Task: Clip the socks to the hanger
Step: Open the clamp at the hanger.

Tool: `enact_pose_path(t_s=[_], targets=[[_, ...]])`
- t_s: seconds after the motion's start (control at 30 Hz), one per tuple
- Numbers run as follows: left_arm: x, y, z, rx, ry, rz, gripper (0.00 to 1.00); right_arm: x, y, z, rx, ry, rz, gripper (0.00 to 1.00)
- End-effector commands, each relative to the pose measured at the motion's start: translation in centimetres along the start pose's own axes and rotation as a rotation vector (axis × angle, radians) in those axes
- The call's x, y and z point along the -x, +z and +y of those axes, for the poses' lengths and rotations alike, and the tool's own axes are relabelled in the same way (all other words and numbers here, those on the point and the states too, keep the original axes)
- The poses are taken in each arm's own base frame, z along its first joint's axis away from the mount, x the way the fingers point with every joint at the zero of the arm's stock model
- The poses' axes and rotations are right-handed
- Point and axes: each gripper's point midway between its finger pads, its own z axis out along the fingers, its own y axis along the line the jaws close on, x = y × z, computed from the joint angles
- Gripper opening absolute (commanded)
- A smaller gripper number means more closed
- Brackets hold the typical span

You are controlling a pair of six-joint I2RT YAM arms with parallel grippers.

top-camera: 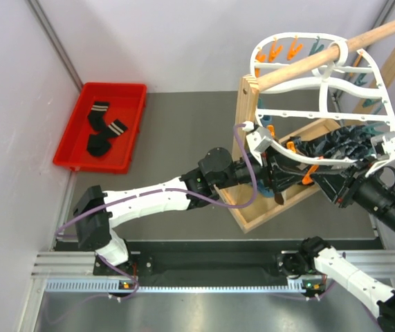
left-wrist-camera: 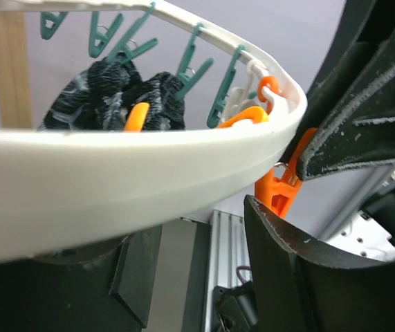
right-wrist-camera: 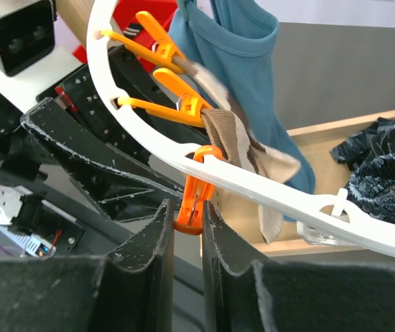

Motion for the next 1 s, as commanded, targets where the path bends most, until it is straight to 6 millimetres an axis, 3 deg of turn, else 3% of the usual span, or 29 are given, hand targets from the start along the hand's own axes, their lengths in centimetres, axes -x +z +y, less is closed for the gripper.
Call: enact_pose_path(t_s=[0.0, 0.23, 0.5, 0.6, 0.73, 0.77, 0.97], targets=[[2.6, -0.5, -6.3, -0.282, -0.041, -0.044, 0.56, 0.1, 0.0, 1.2, 0.061, 0.002, 0.021, 0.0], [3.0, -2.9, -6.0, -0.219, -0.04, -0.029, 0.57, -0.2, -1.1, 1.0, 0.055, -0.039, 0.05, 0.0], [2.4, -5.3, -9.1, -0.376, -0.106, -0.017, 0.6, -1.5, -1.4, 1.0, 0.077, -0.068, 0.088, 0.0], [2.1, -4.9, -9.6, -0.393, -0.119, -0.016, 0.6, -1.7, -1.4, 1.8, 0.124, -0.071, 0.095, 0.0], [2.6, -3.3, -8.2, -0.303, -0.141, -0.037, 0.61, -2.1, -1.6, 2.8, 0.187, -0.075, 0.103, 0.0], [1.9, -2.9, -7.8, -0.284, -0.155, -0.017, 0.61, -2.2, -1.7, 3.1, 0.207, -0.077, 0.108, 0.0], [1.8, -1.9, -7.7, -0.297, -0.154, -0.024, 0.64, -2.5, -1.6, 3.7, 0.249, -0.083, 0.122, 0.0]])
